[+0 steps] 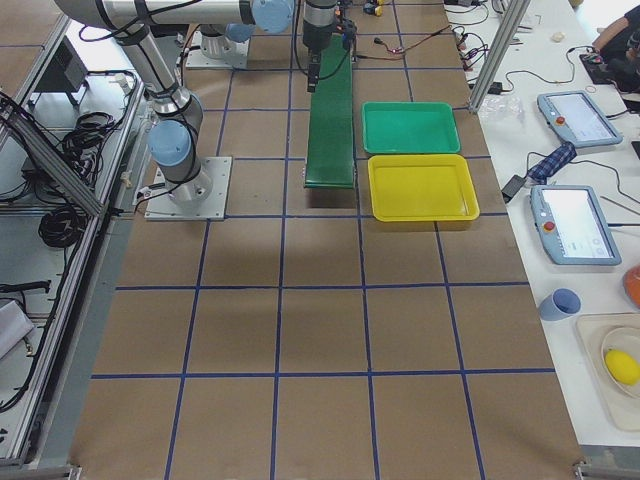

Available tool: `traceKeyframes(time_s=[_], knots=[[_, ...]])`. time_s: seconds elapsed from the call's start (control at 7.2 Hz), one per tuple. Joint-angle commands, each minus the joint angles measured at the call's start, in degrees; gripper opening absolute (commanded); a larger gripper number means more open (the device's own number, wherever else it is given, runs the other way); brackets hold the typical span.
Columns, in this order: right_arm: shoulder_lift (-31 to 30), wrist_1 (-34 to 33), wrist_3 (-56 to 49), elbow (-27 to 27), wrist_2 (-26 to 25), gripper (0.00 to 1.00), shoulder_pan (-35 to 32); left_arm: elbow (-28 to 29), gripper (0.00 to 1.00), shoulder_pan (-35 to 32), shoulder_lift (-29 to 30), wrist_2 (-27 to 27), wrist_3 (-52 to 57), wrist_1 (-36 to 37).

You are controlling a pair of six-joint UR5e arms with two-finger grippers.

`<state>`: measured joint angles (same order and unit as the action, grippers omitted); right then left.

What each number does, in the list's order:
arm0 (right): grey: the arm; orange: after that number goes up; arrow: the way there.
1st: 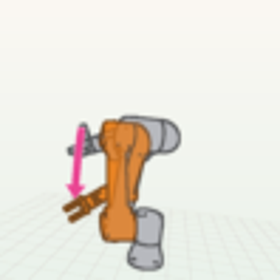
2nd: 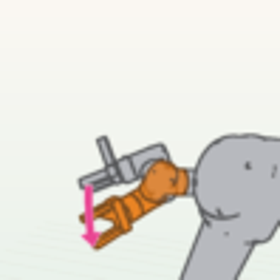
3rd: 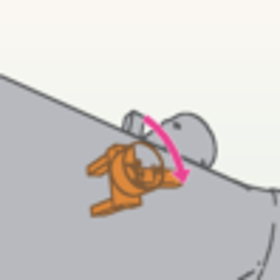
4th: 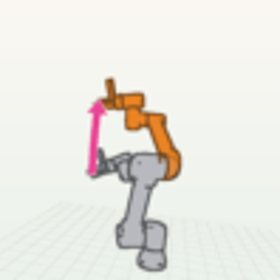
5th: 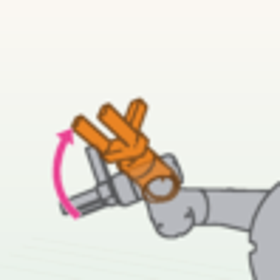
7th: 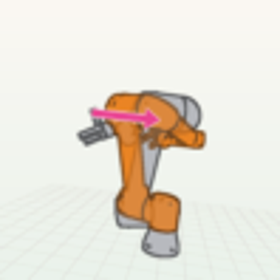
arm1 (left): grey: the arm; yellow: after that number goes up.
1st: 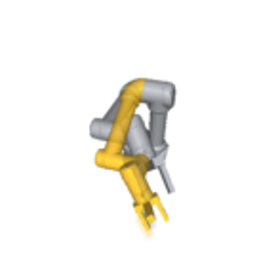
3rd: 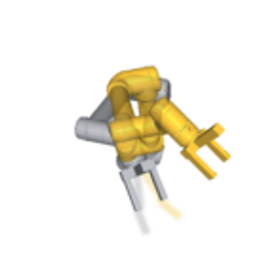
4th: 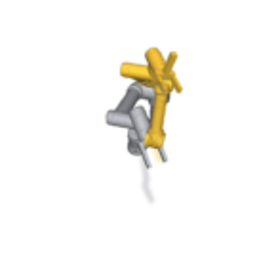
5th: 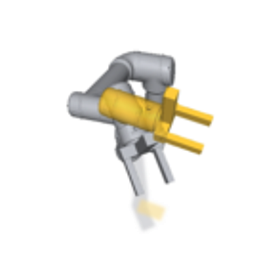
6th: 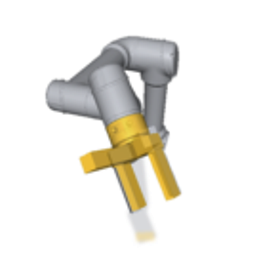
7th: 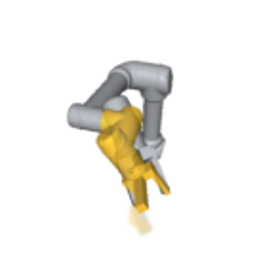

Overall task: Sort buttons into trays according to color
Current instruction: 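Grasp the green-capped button with the left gripper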

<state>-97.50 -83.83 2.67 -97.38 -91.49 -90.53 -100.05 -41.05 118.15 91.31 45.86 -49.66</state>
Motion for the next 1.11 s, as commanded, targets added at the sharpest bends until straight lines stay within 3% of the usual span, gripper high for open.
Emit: traceKeyframes(time_s=[0.0,0.56,0.97], knots=[[-0.06,0.07,0.31,0.00,-0.01,1.00,0.00,-0.40,1.00,0.44,-0.64,0.10,0.11,-0.26],[-0.32,0.15,0.31,-0.17,-0.01,1.00,0.00,-0.67,0.99,3.08,1.91,-0.17,0.81,-0.18],[-0.32,0.07,-0.12,-0.18,-0.09,1.00,0.09,-0.49,0.44,2.73,2.17,-0.43,0.99,-0.87]])
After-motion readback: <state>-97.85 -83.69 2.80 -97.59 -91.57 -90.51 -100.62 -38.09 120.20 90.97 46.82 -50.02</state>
